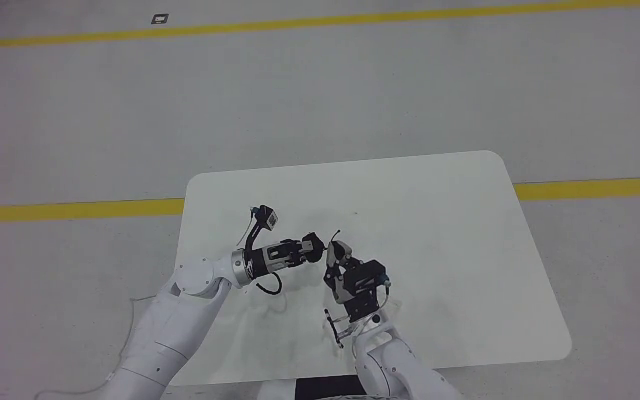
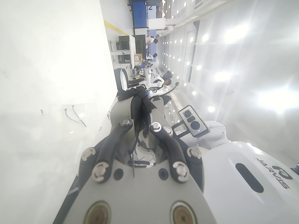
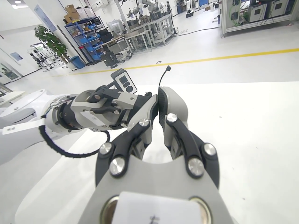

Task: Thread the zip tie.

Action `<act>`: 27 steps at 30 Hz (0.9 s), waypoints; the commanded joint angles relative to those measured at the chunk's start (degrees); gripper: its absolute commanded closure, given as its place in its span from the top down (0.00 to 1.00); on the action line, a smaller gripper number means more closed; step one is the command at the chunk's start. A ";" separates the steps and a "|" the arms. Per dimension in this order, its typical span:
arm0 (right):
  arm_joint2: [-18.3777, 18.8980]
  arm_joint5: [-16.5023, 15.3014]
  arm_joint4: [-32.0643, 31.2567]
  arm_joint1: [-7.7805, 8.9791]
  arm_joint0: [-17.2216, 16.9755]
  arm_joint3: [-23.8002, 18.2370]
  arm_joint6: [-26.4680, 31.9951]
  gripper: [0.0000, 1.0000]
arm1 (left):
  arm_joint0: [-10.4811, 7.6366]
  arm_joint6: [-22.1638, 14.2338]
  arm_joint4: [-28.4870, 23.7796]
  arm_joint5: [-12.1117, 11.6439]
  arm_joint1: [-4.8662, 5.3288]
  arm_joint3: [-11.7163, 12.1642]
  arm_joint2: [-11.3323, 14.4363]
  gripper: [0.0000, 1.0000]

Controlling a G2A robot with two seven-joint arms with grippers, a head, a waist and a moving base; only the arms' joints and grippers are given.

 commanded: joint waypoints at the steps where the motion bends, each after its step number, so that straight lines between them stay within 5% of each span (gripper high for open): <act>1: 0.00 -0.03 0.00 -0.02 -0.03 0.00 -0.03 0.00 | 0.00 0.00 0.00 0.00 0.00 0.00 0.00 0.00; 27: -0.35 -0.03 -0.03 -0.35 0.16 0.53 -0.17 0.00 | 0.00 0.00 0.00 0.00 0.00 0.00 0.00 0.00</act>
